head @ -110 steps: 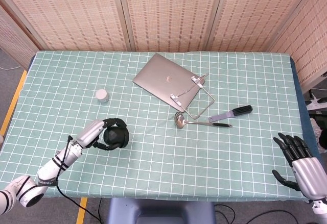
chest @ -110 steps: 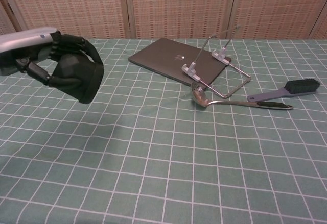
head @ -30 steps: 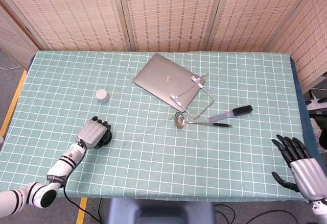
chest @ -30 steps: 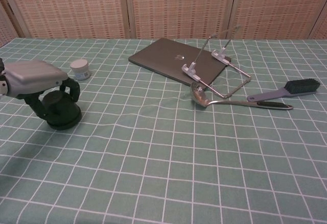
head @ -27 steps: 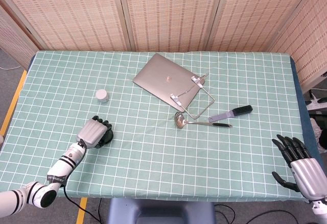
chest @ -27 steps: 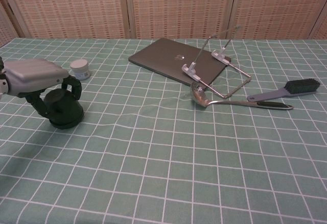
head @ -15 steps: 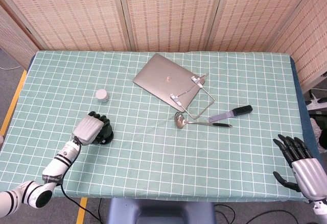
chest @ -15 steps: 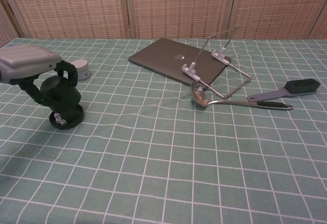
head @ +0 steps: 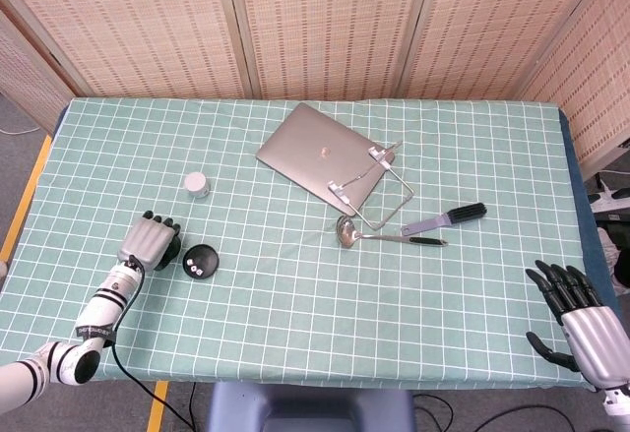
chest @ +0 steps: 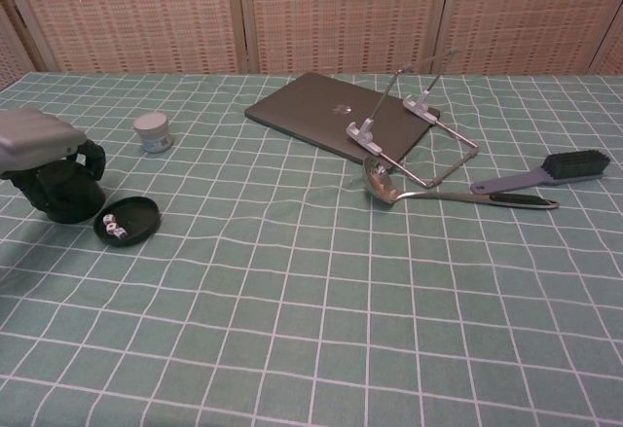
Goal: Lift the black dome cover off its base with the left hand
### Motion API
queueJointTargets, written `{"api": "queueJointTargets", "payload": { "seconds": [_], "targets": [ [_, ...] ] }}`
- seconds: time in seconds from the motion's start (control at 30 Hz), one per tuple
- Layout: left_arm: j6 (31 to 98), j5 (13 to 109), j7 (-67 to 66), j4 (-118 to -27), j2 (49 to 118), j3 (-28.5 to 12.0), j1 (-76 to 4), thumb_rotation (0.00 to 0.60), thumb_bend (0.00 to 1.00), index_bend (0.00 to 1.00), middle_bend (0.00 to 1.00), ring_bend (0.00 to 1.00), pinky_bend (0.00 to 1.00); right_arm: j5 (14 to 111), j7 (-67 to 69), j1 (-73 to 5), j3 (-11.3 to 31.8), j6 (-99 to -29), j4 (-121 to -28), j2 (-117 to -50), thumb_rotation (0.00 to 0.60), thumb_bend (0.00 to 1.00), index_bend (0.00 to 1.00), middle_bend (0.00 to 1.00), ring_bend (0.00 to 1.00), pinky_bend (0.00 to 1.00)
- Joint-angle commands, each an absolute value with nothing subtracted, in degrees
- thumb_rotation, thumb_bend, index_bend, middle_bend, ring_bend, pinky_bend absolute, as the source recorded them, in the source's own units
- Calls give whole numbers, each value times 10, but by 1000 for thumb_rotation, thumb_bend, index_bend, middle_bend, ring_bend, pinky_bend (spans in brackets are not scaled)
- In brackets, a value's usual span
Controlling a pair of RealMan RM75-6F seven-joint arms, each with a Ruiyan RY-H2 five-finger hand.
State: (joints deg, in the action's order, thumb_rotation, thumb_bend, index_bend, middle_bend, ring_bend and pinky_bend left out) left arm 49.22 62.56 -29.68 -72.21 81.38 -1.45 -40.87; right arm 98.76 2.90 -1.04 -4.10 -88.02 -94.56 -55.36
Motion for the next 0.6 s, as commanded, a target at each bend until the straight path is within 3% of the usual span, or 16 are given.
{"api": "queueJointTargets", "payload": {
  "seconds": [0.03, 0.37, 0.47, 0.6],
  "targets": [
    [487, 617, -290, -742, 803, -20, -408, 600, 331, 38, 12, 11, 206, 987, 29, -10, -41, -880, -946, -554, 600, 224, 0, 0, 0, 0],
    [542, 629, -296, -786, 785, -21, -386, 600, 327, 0, 0, 0, 150, 992, 38, -9, -42, -886, -945, -552, 600, 224, 0, 0, 0, 0],
    [630, 684, -243, -837, 761, -16, -342, 600, 329, 0, 0, 0, 137, 993, 42, -8, -42, -890, -944, -552, 600, 224, 0, 0, 0, 0],
    [791, 824, -78, -891, 731, 44, -235, 600, 346, 0, 0, 0, 101, 992, 47, -8, -39, -892, -944, -556, 600, 225, 0, 0, 0, 0]
  ]
}}
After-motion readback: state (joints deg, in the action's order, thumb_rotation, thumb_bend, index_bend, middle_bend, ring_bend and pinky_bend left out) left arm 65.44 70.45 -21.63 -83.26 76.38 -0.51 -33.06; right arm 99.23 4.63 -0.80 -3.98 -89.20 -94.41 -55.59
